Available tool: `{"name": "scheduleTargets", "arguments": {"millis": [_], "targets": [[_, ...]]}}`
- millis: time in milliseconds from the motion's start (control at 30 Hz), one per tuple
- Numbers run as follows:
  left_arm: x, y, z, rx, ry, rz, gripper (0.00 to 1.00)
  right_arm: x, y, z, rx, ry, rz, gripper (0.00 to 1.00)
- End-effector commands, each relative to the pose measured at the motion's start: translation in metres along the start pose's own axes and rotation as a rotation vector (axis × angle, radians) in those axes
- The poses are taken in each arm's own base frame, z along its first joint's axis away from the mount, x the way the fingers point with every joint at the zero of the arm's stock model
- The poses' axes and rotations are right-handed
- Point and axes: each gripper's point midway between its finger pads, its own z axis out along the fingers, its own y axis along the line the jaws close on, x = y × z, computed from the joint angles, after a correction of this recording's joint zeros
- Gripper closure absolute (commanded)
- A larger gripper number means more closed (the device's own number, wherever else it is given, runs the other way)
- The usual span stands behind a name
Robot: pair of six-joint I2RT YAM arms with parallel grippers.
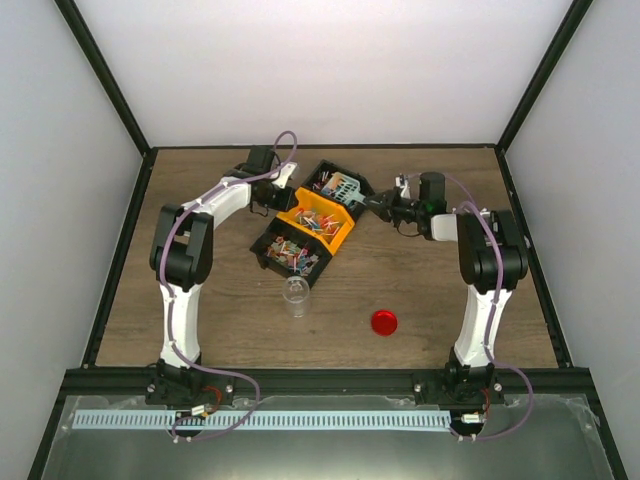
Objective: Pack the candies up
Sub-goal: Scoop the fake candies from the storage box.
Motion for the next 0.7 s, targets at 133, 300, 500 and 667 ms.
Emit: {"name": "scheduleTargets", "arguments": {"millis": [133, 300, 500, 667], "targets": [[0.006, 0.02, 0.009, -0.048, 0.001, -0.102, 0.96, 0.024, 0.052, -0.012, -0.148, 0.13, -0.032, 0.99], [0.007, 0.022, 0.009, -0.046, 0.0, -0.109, 0.96, 0.02, 0.063, -0.018, -0.162, 0.121, -0.049, 0.99], [0.005, 0.022, 0.008, -0.042, -0.005, -0.117, 0.96, 0.024, 0.064, -0.022, -0.139, 0.122, -0.068, 0.99], [0.005, 0.022, 0.007, -0.037, -0.007, -0.124, 0.96, 0.028, 0.07, -0.028, -0.144, 0.116, -0.08, 0.99]]}}
